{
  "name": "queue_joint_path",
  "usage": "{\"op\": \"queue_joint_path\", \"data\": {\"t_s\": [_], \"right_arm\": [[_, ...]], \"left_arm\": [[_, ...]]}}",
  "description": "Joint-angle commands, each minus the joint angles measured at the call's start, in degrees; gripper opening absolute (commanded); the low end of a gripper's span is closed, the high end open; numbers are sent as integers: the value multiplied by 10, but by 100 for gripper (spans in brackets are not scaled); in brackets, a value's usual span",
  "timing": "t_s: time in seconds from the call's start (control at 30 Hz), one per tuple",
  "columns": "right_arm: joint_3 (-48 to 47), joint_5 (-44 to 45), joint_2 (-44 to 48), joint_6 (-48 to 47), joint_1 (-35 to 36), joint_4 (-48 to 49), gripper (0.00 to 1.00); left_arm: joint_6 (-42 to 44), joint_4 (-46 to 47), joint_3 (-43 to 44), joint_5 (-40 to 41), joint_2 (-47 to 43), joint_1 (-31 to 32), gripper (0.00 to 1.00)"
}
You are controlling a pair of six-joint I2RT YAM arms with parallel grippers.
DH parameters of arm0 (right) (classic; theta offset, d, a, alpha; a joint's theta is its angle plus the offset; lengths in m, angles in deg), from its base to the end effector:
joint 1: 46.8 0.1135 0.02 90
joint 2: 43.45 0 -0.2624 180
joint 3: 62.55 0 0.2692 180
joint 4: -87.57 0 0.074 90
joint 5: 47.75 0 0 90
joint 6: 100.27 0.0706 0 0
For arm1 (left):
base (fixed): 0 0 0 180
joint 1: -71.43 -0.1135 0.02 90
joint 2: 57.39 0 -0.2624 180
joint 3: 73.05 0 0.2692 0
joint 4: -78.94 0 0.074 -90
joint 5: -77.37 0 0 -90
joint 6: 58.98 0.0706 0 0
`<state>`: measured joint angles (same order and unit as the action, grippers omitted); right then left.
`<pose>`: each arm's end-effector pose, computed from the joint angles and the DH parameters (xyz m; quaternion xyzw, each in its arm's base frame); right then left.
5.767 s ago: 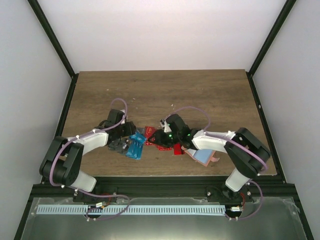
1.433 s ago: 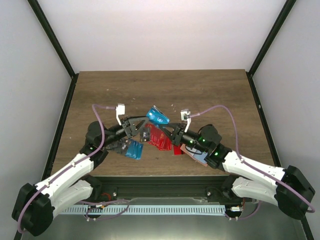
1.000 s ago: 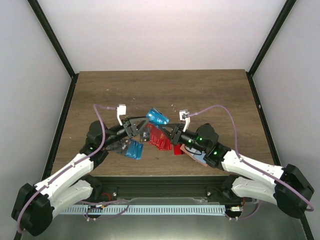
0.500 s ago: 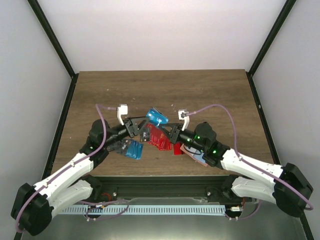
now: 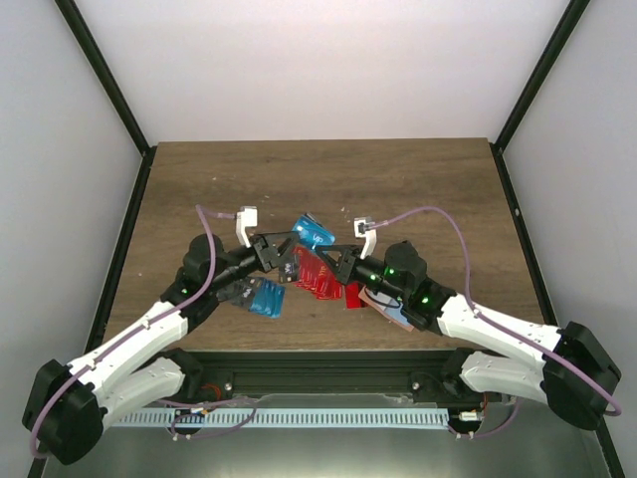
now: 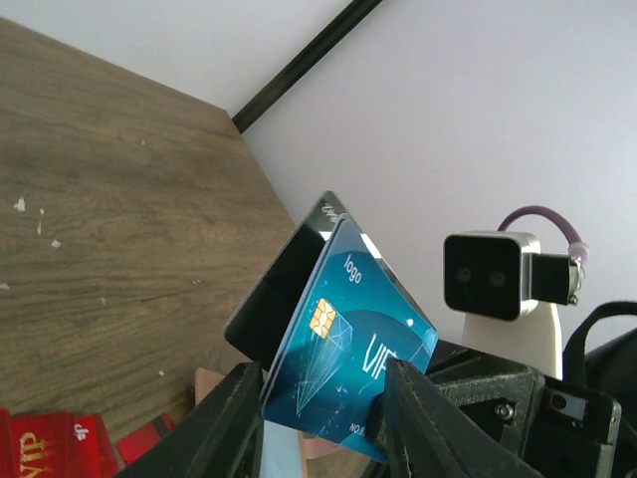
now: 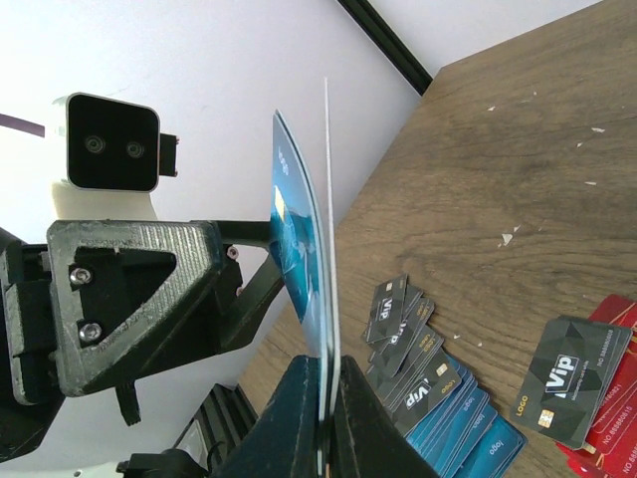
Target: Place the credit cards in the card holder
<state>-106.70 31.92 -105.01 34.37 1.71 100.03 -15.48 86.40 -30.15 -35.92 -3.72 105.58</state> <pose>0.1858 0.2292 0.2513 -0.0856 0.7315 0.5345 0.4146 0.2058 -0.1733 0.2666 0.0611 0.7230 -0.5469 0.4175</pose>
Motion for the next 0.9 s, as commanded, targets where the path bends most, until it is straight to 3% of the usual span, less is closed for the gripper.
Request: {"op": "queue_joint_path", "data": {"t_s": [0.0, 0.23, 0.37, 0.57, 0.73, 0.87], "right_arm": [[-22, 19, -11, -1, -5, -24, 1], [-21, 6, -17, 19, -5, -22, 1], [-21, -4, -22, 32, -5, -20, 1], [-22, -5, -23, 39, -6, -30, 3], [-32, -6, -19, 33, -29, -86, 64], [-29, -11, -3, -1, -61, -132, 88]], "left_arm": [[7, 27, 19, -18, 1, 12, 31], [27, 76, 12, -41, 10, 14, 17], [35, 98, 6, -51, 19, 14, 5], [56, 109, -7, -45, 17, 14, 4], [99, 22, 11, 18, 5, 14, 4], [147, -37, 31, 51, 4, 11, 4]]}}
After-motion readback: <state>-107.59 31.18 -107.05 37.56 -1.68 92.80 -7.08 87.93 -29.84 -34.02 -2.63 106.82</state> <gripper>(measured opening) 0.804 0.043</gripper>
